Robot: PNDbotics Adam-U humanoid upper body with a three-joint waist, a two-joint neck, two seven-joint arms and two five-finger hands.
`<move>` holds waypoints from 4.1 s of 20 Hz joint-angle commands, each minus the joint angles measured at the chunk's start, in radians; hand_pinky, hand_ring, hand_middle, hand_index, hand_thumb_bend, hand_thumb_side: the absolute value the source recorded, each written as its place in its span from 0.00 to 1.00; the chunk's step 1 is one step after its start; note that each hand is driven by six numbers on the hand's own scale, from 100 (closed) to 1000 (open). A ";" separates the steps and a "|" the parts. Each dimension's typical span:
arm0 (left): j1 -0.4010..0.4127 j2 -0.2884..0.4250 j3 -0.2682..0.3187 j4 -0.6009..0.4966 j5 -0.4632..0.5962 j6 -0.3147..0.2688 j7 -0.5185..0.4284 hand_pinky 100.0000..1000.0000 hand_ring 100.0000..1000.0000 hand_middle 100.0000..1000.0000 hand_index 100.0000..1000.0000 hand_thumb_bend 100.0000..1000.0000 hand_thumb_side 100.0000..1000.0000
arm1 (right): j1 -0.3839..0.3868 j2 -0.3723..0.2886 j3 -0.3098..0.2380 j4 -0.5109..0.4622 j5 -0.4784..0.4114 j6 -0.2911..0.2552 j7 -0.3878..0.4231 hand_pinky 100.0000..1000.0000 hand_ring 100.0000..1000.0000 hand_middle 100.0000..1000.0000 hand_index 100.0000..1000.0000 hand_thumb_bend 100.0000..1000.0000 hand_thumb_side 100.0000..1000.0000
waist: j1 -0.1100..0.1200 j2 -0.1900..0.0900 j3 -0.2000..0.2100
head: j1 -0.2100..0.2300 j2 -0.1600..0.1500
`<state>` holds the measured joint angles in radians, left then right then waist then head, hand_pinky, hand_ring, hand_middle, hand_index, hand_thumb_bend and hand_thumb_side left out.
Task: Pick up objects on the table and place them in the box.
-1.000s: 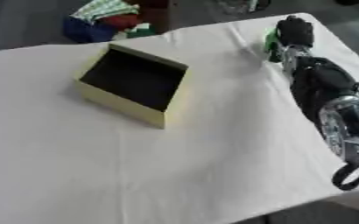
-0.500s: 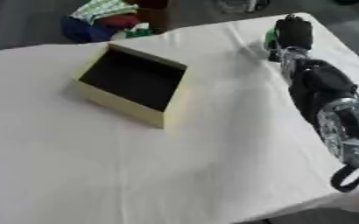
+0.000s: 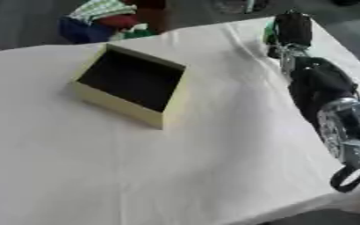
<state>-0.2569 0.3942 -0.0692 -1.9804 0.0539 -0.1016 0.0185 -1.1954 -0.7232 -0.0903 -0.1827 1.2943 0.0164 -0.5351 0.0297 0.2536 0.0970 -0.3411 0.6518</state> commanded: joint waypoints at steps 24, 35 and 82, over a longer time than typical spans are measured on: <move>0.000 0.003 0.017 -0.020 0.012 -0.002 0.006 0.69 0.48 0.44 0.80 0.00 0.72 | 0.001 0.250 0.120 -0.521 -0.107 -0.639 0.295 0.62 0.67 0.21 0.41 0.00 0.00 | -0.006 -0.064 -0.017 | -0.002 0.009; -0.012 -0.009 0.026 -0.020 0.012 -0.005 0.016 0.69 0.49 0.45 0.80 0.00 0.72 | 0.057 0.340 0.265 -0.587 -0.264 -0.820 0.450 0.62 0.69 0.20 0.41 0.00 0.00 | -0.011 -0.059 -0.017 | 0.005 0.015; 0.022 -0.024 0.047 -0.020 -0.003 0.001 0.040 0.69 0.51 0.49 0.80 0.00 0.72 | 0.295 0.050 -0.015 -0.979 -1.102 -0.398 0.480 0.66 0.93 0.68 0.90 0.00 0.36 | -0.007 -0.073 -0.048 | 0.066 0.039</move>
<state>-0.2295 0.3587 -0.0324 -1.9804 0.0557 -0.0996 0.0529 -0.8846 -0.6309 -0.0879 -1.1405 0.2209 -0.3918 -0.0480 0.0242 0.1965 0.0495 -0.2786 0.6859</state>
